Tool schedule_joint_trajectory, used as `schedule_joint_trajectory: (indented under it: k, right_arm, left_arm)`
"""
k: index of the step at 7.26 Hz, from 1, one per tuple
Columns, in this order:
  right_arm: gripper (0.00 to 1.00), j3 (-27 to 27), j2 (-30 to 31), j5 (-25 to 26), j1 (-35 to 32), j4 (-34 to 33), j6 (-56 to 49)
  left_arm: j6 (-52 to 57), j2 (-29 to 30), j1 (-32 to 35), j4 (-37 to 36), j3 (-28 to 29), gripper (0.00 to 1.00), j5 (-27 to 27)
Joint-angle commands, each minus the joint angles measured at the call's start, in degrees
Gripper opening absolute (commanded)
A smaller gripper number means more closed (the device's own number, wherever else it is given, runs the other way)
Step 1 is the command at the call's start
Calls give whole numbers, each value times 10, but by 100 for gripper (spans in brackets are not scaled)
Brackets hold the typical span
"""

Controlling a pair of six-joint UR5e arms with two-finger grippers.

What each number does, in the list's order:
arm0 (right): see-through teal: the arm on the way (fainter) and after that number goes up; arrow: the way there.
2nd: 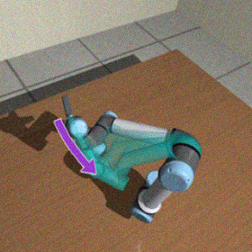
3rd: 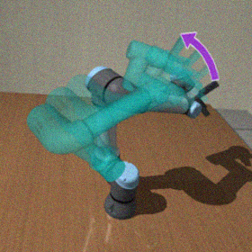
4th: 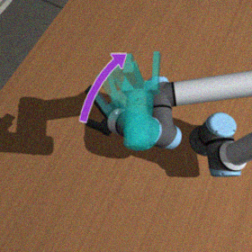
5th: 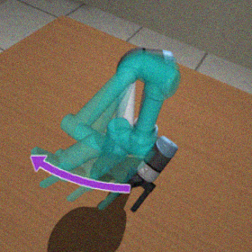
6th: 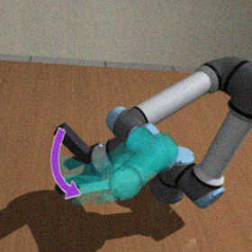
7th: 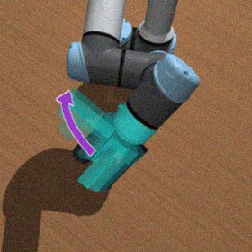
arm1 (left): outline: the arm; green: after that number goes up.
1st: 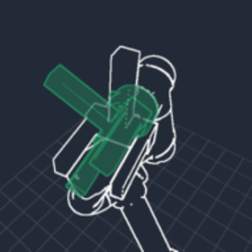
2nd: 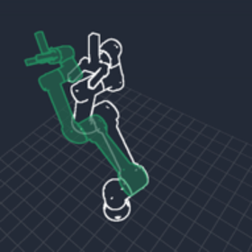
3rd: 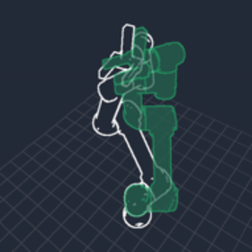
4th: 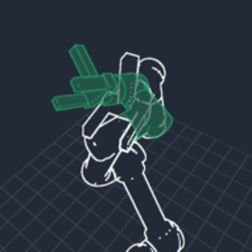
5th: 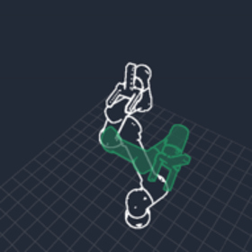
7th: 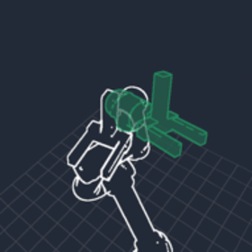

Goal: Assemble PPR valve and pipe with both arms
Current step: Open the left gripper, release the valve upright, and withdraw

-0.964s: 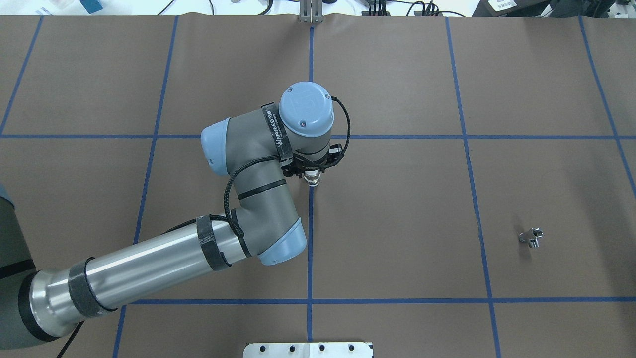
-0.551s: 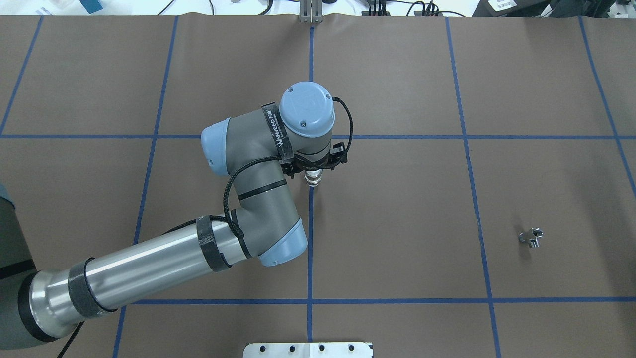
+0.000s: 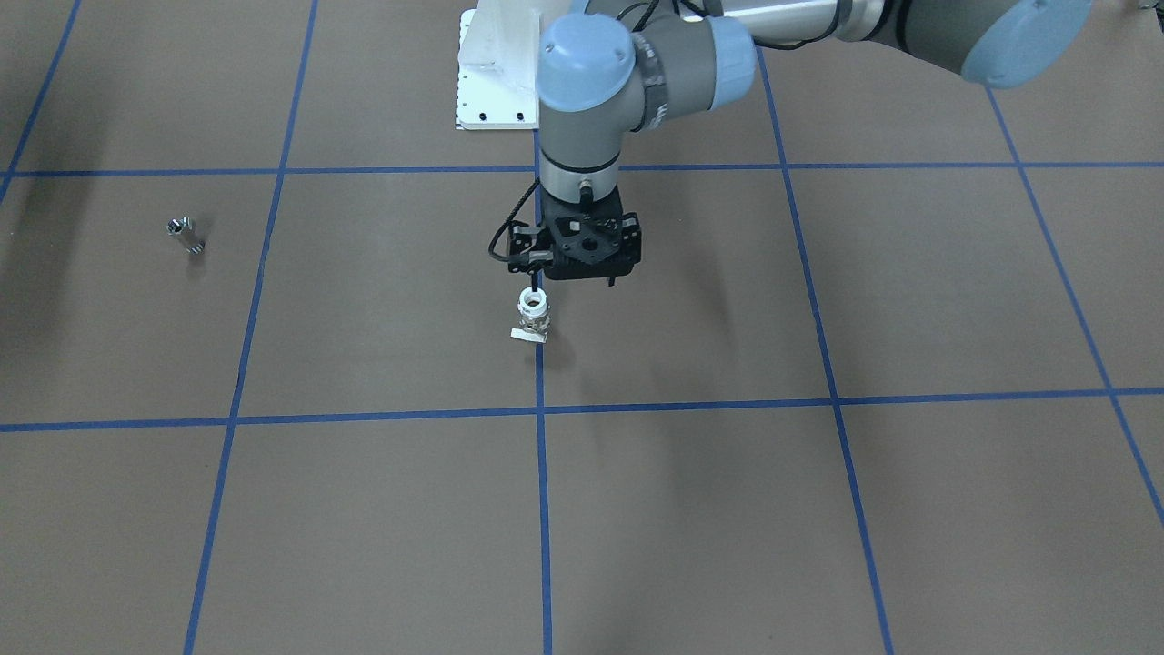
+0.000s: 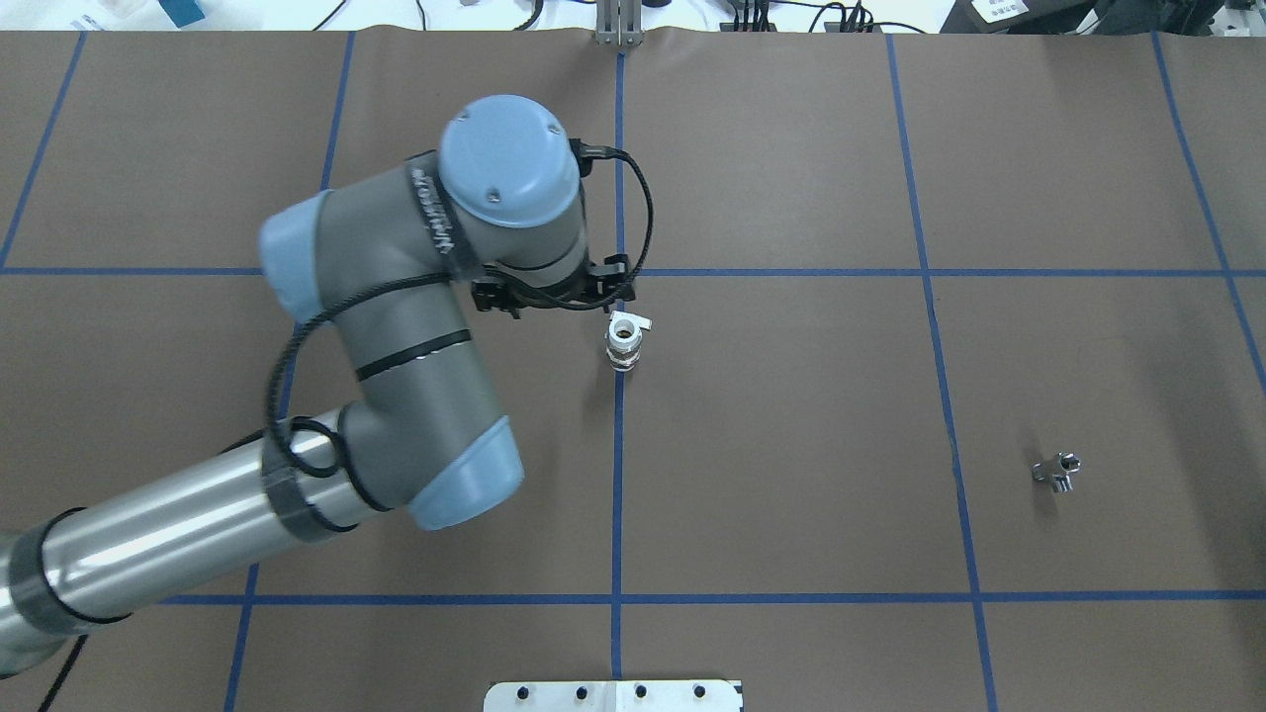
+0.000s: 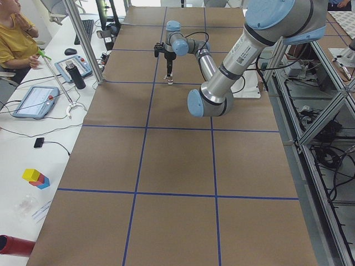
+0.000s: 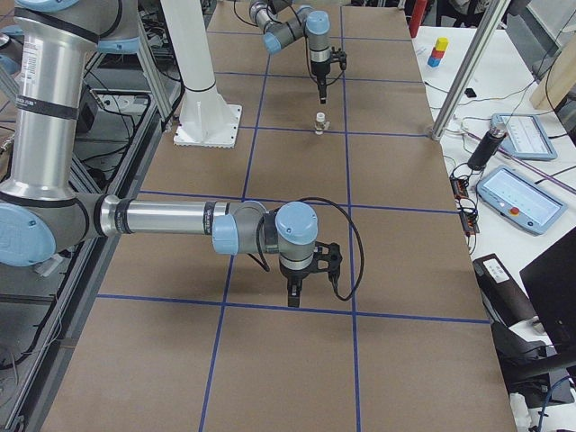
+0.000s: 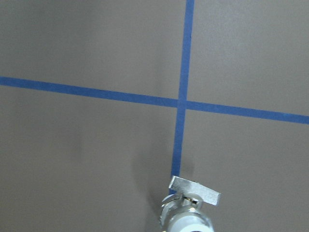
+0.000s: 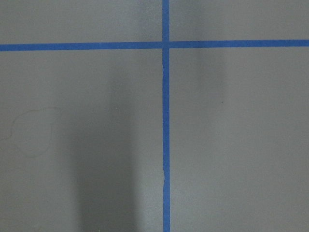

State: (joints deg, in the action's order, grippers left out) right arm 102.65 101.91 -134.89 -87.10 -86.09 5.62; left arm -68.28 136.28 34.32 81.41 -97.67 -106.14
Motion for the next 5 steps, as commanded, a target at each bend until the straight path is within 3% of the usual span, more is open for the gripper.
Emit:
schedule_joint_trajectory:
  k: [1,3,5]
  right_arm:
    - [100,6,0,1,0,51,-2]
    - [100,11,-2,2,3,101,-2]
    - [100,78,-1,6,17,101,-2]
  left_arm:
    - [132,-118,73,-93,-185,100,-54]
    - [291,-191,162,-101,-211,100,-84]
    - [508,-278,288,-99,-206,100,-164]
